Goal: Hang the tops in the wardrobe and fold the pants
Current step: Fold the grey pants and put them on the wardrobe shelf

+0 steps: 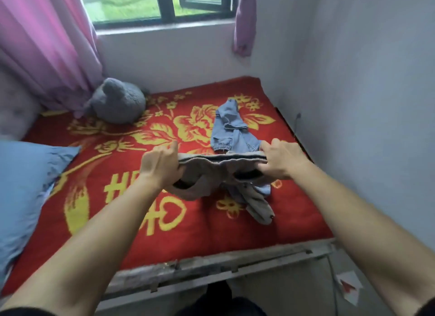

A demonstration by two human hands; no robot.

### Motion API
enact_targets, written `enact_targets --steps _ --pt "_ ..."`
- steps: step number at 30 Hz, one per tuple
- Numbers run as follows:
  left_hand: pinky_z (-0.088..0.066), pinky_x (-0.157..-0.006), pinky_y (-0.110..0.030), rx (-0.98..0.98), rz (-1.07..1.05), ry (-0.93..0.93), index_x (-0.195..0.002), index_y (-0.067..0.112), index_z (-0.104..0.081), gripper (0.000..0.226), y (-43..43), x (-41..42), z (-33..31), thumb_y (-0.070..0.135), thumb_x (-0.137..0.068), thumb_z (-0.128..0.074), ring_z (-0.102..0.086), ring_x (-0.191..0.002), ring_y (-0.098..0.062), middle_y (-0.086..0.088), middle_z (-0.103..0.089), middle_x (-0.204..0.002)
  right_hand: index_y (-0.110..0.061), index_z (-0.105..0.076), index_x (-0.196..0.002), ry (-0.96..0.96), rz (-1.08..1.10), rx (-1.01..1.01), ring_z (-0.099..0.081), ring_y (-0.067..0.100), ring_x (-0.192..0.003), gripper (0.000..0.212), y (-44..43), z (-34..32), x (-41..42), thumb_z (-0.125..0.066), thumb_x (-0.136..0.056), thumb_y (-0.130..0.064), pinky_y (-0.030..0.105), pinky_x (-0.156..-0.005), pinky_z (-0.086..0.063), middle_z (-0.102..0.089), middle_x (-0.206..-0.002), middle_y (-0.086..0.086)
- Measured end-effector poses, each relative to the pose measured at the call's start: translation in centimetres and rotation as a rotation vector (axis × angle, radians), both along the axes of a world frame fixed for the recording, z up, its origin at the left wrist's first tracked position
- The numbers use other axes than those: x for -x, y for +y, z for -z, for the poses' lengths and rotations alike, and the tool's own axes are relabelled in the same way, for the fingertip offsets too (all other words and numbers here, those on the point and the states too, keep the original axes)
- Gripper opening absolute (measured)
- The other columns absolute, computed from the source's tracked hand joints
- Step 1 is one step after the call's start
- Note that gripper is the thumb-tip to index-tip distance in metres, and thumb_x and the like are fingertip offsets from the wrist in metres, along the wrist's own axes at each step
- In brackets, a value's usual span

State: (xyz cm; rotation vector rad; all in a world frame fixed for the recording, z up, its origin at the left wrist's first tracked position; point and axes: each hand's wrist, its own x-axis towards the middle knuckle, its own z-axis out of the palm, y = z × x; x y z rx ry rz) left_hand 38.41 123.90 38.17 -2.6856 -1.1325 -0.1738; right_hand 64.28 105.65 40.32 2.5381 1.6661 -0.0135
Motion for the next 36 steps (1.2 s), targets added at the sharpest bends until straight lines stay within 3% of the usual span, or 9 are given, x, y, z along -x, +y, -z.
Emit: enact_targets --steps 4,9,18,22,26,30,36 --pt "-0.042 -0.061 -0.039 -0.149 -0.106 -0.064 -0.112 0.007 -0.050 0.044 -2.4 4.0 -7.1 0.039 -0.083 -0.058 -0.060 -0.090 -0.039 -0.018 -0.062 -0.098 -0.014 -0.055 -0.113 -0.078 -0.112 -0.290 -0.062 0.036 -0.101 0.044 -0.4 -6.2 3.0 -0.039 -0.094 -0.051 0.039 -0.070 -0.041 -0.059 -0.111 0.016" --pt "-0.046 -0.061 -0.043 -0.317 -0.163 -0.101 -0.111 0.002 -0.051 0.031 -4.0 8.5 -16.2 0.012 -0.082 -0.052 -0.062 -0.087 -0.041 -0.020 -0.061 -0.098 -0.012 -0.057 -0.117 -0.060 -0.098 -0.569 -0.056 0.040 -0.104 0.033 0.3 -13.3 6.3 -0.042 -0.096 -0.032 0.047 -0.078 -0.048 -0.054 -0.114 0.017" --pt "-0.046 -0.074 -0.050 -0.535 -0.274 -0.279 -0.126 0.003 -0.045 0.035 -1.9 12.6 -27.4 0.005 -0.091 -0.047 -0.054 -0.106 -0.044 -0.024 -0.054 -0.116 -0.015 -0.048 -0.135 -0.241 -0.105 -0.863 -0.053 0.039 -0.114 0.039 3.5 -24.0 9.7 -0.050 -0.096 -0.016 0.047 -0.083 -0.050 -0.050 -0.128 0.017" --pt "-0.047 -0.079 -0.053 -0.489 -0.326 -0.297 -0.130 0.006 -0.043 0.041 1.2 12.9 -29.7 0.002 -0.089 -0.051 -0.052 -0.109 -0.046 -0.025 -0.050 -0.120 -0.015 -0.047 -0.135 -0.270 -0.134 -0.876 -0.054 0.039 -0.113 0.038 6.9 -25.9 10.1 -0.055 -0.098 -0.019 0.049 -0.085 -0.052 -0.049 -0.130 0.018" --pt "-0.042 -0.078 -0.048 -0.312 -0.336 -0.488 -0.122 0.005 -0.049 0.031 6.6 12.1 -30.3 0.003 -0.091 -0.043 -0.054 -0.104 -0.046 -0.025 -0.047 -0.124 -0.016 -0.049 -0.133 -0.256 -0.156 -0.872 -0.053 0.040 -0.112 0.035 12.2 -26.1 9.8 -0.051 -0.098 -0.017 0.050 -0.085 -0.052 -0.048 -0.128 0.018" --pt "-0.043 -0.087 -0.047 -0.137 -0.361 -0.613 -0.121 0.003 -0.052 0.031 14.6 10.0 -29.4 0.000 -0.091 -0.046 -0.053 -0.108 -0.044 -0.024 -0.046 -0.128 -0.015 -0.049 -0.134 -0.151 -0.164 -0.782 -0.050 0.043 -0.115 0.040 20.2 -25.1 8.6 -0.045 -0.096 -0.007 0.050 -0.087 -0.048 -0.045 -0.127 0.020" --pt "-0.038 -0.091 -0.034 -0.089 -0.216 -0.763 -0.122 0.006 -0.048 0.036 26.2 8.8 -28.3 -0.006 -0.088 -0.041 -0.046 -0.117 -0.033 -0.018 -0.044 -0.130 -0.012 -0.050 -0.136 -0.083 -0.180 -0.800 -0.052 0.041 -0.116 0.043 31.2 -25.7 6.9 -0.044 -0.095 -0.001 0.047 -0.095 -0.047 -0.043 -0.131 0.020"
